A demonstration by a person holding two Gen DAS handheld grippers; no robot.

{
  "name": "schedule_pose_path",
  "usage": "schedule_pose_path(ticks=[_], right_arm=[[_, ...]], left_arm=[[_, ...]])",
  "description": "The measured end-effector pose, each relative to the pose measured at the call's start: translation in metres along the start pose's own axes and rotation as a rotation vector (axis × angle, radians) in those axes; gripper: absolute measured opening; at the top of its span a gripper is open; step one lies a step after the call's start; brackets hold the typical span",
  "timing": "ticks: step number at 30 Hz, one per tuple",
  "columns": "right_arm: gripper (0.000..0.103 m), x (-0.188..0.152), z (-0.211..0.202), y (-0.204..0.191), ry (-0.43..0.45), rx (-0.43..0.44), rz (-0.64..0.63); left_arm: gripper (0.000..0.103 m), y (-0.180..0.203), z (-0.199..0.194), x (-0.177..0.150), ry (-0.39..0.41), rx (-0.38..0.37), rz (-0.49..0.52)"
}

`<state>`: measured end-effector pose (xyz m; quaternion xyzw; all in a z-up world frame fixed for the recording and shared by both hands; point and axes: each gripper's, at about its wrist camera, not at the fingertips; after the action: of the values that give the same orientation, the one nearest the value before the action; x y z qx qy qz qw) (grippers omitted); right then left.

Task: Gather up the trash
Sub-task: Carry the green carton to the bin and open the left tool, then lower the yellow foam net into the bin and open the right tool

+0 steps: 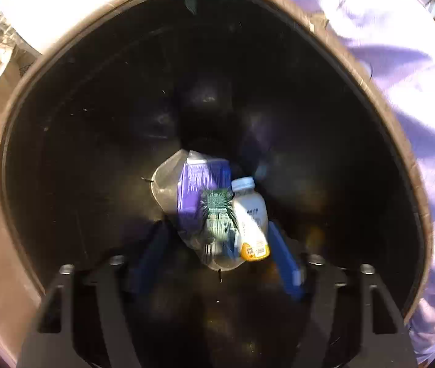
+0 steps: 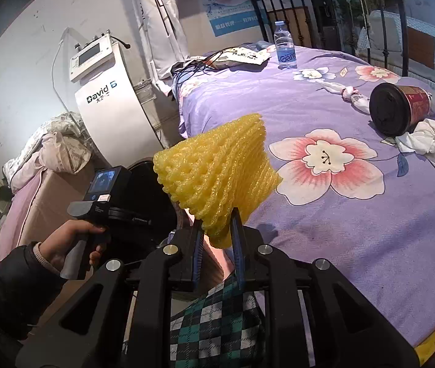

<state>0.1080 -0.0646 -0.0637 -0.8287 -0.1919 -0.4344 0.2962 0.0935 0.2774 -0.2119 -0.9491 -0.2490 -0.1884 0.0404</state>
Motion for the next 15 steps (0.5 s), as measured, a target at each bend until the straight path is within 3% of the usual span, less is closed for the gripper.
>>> schedule_pose_path(ticks=[5, 15], right_arm=[[0.018, -0.004, 0.016, -0.012, -0.038, 0.089, -0.002], [0.018, -0.028, 0.089, -0.074, -0.250, 0.346, 0.011]], left_arm=[[0.075, -0.014, -0.048, -0.002, 0.168, -0.026, -0.058], [0.089, -0.034, -0.152, -0.007, 0.596, 0.027, -0.130]])
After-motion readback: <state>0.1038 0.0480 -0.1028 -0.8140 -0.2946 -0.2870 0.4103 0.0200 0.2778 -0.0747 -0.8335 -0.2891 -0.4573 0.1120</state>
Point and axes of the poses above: each gripper's, at about its wrist camera, not at the fingertips, and z roughly the way its jaws point, y to its right, x to its top, and after that the axes turned 14 degrees about y, right-handed
